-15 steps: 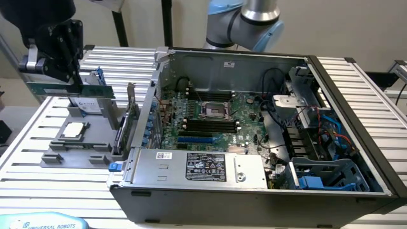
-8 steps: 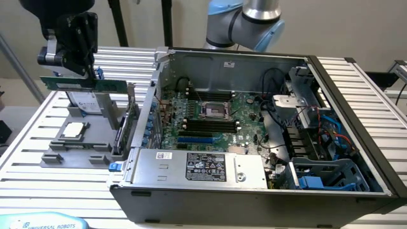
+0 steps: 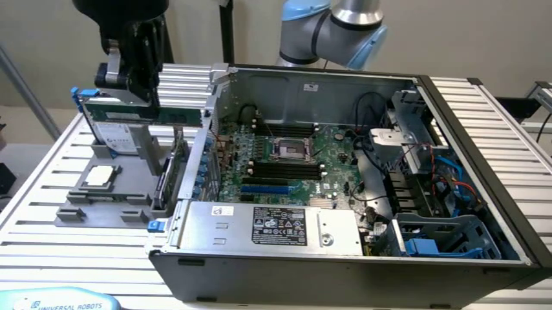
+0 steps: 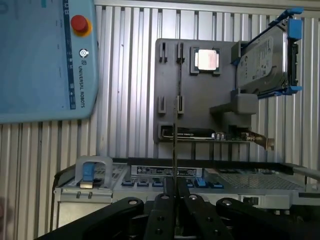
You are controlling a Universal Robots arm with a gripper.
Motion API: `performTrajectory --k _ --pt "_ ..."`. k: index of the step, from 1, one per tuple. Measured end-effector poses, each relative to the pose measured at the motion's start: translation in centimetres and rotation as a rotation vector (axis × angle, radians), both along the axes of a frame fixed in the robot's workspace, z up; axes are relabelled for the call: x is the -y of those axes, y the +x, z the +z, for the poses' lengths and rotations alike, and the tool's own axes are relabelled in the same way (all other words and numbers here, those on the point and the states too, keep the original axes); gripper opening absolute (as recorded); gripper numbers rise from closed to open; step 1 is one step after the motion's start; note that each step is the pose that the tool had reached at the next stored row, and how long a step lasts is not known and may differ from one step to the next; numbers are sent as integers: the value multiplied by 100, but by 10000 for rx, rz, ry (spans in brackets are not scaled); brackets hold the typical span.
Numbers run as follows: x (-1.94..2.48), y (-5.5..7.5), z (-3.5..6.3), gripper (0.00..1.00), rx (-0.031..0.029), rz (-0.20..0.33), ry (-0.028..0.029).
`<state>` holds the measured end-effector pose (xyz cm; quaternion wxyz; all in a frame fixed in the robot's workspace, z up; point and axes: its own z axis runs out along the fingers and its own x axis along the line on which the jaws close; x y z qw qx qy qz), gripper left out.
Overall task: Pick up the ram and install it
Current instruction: 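Pick up the ram and move it above insertion slot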
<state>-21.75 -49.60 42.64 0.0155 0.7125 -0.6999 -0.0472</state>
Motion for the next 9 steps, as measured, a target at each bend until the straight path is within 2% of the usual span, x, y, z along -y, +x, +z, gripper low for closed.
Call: performTrajectory --k 9 --pt "0 410 0 13 -57 0 0"
